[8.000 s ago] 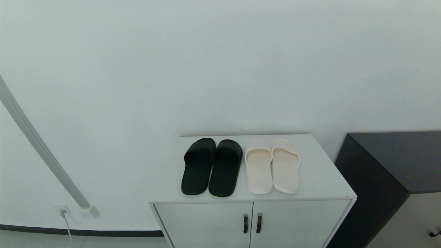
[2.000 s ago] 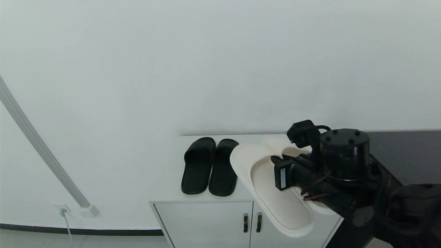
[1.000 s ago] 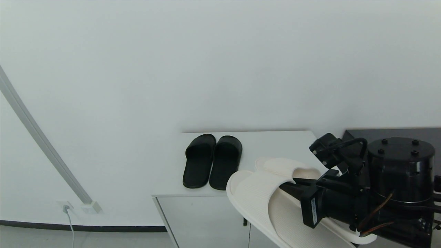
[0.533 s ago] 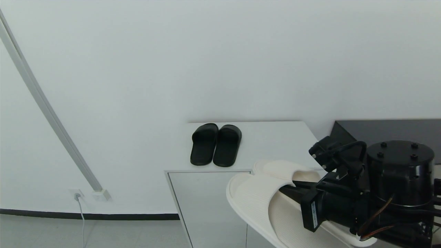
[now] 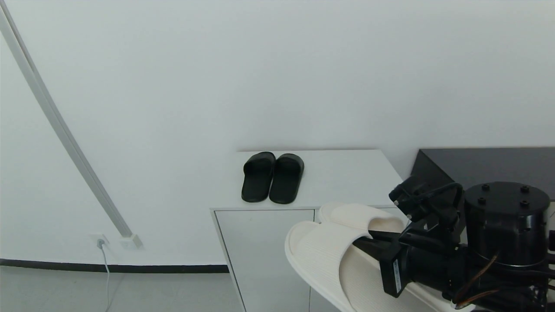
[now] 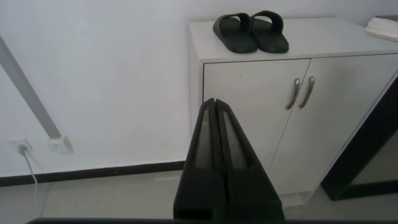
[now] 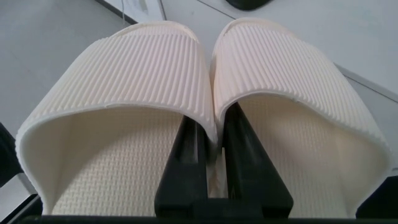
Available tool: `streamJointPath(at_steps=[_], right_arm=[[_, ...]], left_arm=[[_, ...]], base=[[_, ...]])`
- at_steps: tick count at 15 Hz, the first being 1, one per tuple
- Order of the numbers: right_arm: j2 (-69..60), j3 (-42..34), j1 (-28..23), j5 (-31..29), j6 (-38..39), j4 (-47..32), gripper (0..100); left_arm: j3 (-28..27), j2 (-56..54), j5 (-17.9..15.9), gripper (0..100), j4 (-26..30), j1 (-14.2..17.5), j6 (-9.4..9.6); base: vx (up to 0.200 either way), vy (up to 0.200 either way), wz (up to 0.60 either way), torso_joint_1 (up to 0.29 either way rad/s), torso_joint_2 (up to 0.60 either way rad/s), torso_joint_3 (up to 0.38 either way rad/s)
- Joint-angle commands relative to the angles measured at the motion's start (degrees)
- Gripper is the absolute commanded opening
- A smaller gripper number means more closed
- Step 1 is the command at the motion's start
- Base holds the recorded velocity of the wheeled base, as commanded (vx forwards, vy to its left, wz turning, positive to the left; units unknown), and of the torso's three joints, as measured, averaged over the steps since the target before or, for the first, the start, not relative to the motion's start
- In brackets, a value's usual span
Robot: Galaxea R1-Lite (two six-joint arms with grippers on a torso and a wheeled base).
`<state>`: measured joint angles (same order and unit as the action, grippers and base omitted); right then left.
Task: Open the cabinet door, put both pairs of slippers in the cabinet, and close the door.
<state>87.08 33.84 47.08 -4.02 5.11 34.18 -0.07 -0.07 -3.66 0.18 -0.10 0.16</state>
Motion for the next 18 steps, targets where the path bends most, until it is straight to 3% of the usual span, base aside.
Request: streamJointPath(at_steps=[1, 8, 12, 18], right_arm=[[0.20, -0.18, 0.12, -0.02, -0.01, 0.01, 0], [0.20, -1.06, 0.21, 0.07, -0.01, 0.45, 0], [2.57, -2.73, 0.38, -0.28, -1.42, 6.86, 0], [0.37, -4.75, 0.56, -0.02, -1.68, 7.57, 0]], left_arm=[[0.07, 0.07, -0.03, 0, -0.01, 0.01, 0.11], [-0.01, 0.07, 0.05, 0, -0.01, 0.01, 0.11], [-0.01, 0.07, 0.05, 0, -0.01, 0.01, 0.11], [-0.01, 0.07, 0.05, 0, -0.01, 0.01, 0.11]], base=[[0.000, 0.000, 0.00, 0.000, 0.00, 0.000], [0.000, 0.000, 0.00, 0.000, 0.00, 0.000], [0.000, 0.000, 0.00, -0.135, 0.31, 0.171], [0.000, 0.000, 0.00, -0.163, 0.37, 0.199]])
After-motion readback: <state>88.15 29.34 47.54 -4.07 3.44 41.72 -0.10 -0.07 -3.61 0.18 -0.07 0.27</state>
